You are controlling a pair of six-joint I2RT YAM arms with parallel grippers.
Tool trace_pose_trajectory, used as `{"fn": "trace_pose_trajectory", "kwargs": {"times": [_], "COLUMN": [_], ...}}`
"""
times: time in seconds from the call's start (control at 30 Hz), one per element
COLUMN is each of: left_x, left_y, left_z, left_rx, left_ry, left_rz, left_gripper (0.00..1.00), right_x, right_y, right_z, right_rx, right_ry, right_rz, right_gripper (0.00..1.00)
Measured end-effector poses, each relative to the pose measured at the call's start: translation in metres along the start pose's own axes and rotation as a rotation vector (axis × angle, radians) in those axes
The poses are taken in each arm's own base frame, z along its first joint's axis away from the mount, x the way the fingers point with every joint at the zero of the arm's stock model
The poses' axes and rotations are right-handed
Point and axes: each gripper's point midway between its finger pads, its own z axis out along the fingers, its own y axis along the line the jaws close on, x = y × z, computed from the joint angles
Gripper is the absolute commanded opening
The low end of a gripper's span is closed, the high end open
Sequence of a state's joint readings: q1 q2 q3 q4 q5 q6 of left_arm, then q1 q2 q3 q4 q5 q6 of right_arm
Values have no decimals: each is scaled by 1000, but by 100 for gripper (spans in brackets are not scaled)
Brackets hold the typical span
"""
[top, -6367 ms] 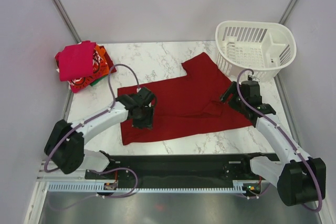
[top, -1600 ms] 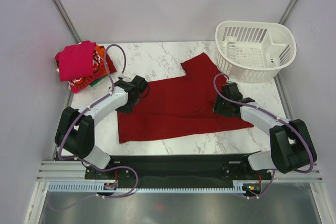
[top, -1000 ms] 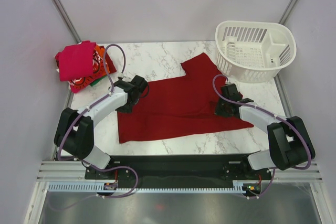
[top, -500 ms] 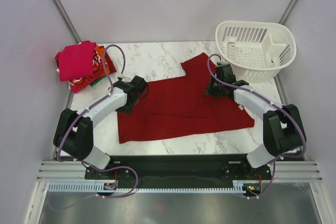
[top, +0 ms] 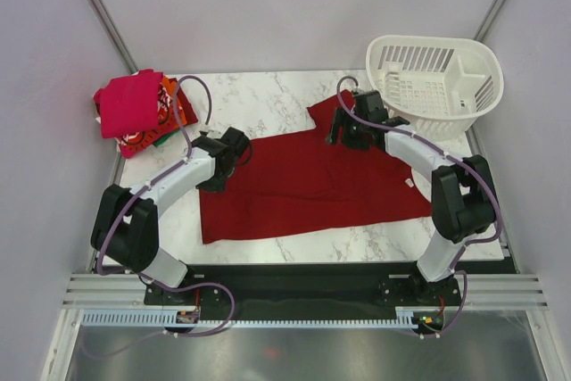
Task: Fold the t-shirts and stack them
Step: Fold the tshirt
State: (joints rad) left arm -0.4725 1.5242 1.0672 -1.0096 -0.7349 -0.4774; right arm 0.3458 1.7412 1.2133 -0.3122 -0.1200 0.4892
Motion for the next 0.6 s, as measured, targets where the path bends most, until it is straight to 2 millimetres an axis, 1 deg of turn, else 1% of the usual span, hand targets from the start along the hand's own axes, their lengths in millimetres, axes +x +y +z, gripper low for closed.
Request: {"fn": "trace_pose_trajectory", "kwargs": {"times": [0.03, 0.1, 0.2, 0.23, 0.27, 0.37, 0.43, 0.5, 0.53, 0.57, 0.6], "left_x": [-1, -3, -6, -7, -9, -21, -38, -62, -75, -83, -89], "left_y": [-2, -8, -21, -26, -31, -57, -73, -89, -95, -100, -102], "left_z": [-1, -1, -3, -4, -5, -13, -17, -17, -15, -14, -12], "left_rx": [12, 49, 130, 162, 193, 329, 385, 418, 432, 449, 463], "left_ry": [1, 2, 9, 10, 11, 11, 4, -15, -28, -31, -34], "left_rz": [-5, -20, -44, -54, -65, -103, -118, -140, -156, -169, -186], "left_gripper": [75, 75, 74, 73, 73, 72, 72, 71, 71, 71, 71], "right_x": [-12, -44, -92, -100, -102, -93, -83, -79, -81, -86, -95], "right_y": [5, 20, 40, 43, 43, 34, 26, 19, 15, 15, 14], "right_z": [-2, -5, -2, 1, 3, 13, 26, 41, 49, 56, 64], "right_rx": [-4, -18, -31, -30, -25, 16, 45, 82, 104, 116, 130], "right_ry": [-25, -81, -164, -183, -187, -161, -127, -98, -88, -89, -101], "right_rz": [-6, -24, -53, -62, -67, -72, -78, -90, -99, -107, -117], "right_gripper": [79, 78, 78, 78, 78, 78, 79, 80, 83, 84, 84]}}
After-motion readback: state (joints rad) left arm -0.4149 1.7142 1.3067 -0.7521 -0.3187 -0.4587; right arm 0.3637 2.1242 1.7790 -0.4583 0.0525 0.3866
